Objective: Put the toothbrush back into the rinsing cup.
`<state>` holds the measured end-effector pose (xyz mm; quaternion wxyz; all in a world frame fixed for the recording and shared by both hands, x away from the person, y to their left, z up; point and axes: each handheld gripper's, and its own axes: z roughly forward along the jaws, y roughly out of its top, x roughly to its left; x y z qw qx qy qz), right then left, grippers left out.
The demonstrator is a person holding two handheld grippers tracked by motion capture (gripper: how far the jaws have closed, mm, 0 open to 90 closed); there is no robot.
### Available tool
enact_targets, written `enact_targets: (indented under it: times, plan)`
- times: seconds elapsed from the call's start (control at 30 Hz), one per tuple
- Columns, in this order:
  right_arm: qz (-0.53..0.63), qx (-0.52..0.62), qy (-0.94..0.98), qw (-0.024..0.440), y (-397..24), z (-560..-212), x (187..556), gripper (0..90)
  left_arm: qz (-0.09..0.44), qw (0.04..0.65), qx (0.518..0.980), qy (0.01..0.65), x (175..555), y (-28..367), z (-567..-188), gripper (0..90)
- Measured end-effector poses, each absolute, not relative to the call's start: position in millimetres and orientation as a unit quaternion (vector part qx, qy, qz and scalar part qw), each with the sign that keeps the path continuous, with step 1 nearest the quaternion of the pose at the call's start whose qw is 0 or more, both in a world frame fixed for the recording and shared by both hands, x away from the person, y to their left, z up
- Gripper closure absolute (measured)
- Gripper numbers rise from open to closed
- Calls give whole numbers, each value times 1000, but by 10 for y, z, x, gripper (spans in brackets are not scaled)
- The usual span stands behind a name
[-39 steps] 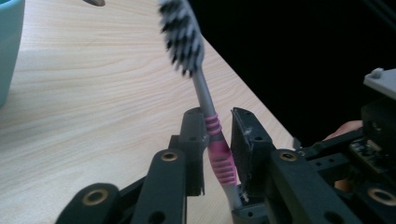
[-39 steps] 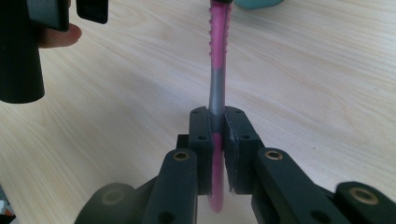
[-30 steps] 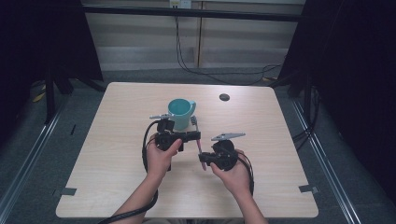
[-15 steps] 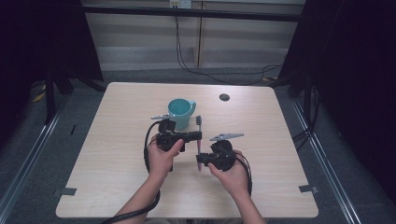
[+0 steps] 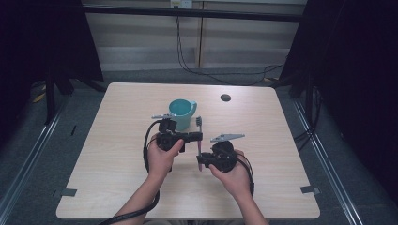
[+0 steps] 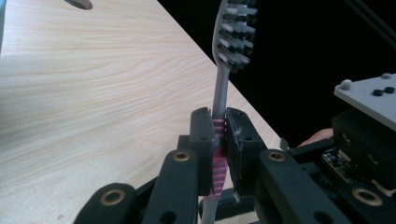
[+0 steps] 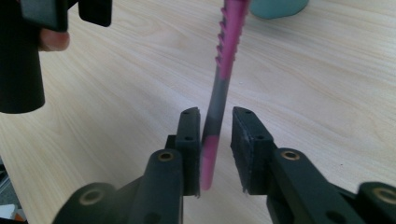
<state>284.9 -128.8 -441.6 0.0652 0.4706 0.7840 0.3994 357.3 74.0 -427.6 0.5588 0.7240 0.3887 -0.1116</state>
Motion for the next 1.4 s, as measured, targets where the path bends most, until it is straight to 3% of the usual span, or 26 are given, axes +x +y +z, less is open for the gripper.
enact_targets:
  times: [0.07, 0.33, 0.43, 0.5, 0.67, 0.97, 1.4]
  plan:
    - [399, 468, 785, 71, -1301, -4417, 2850, 681, -110, 558, 725, 389, 3575, 756, -4259, 822]
    - [422, 433, 793, 77, -1384, -4437, 2834, 464, -95, 556, 726, 394, 3611, 847, -4193, 822]
    - [425, 427, 793, 88, -1433, -4456, 2825, 424, -91, 555, 725, 397, 3627, 880, -4182, 821]
    - [415, 421, 799, 109, -1511, -4519, 2831, 337, -86, 552, 728, 398, 3641, 920, -4171, 821]
    - [391, 437, 804, 100, -1635, -4652, 2829, 299, -75, 546, 735, 395, 3654, 961, -4153, 821]
    - [384, 452, 796, 122, -1836, -4862, 2778, 222, -64, 543, 737, 396, 3681, 1022, -4123, 821]
    - [347, 458, 805, 150, -1985, -5046, 2738, 187, -47, 548, 736, 395, 3719, 1113, -3999, 821]
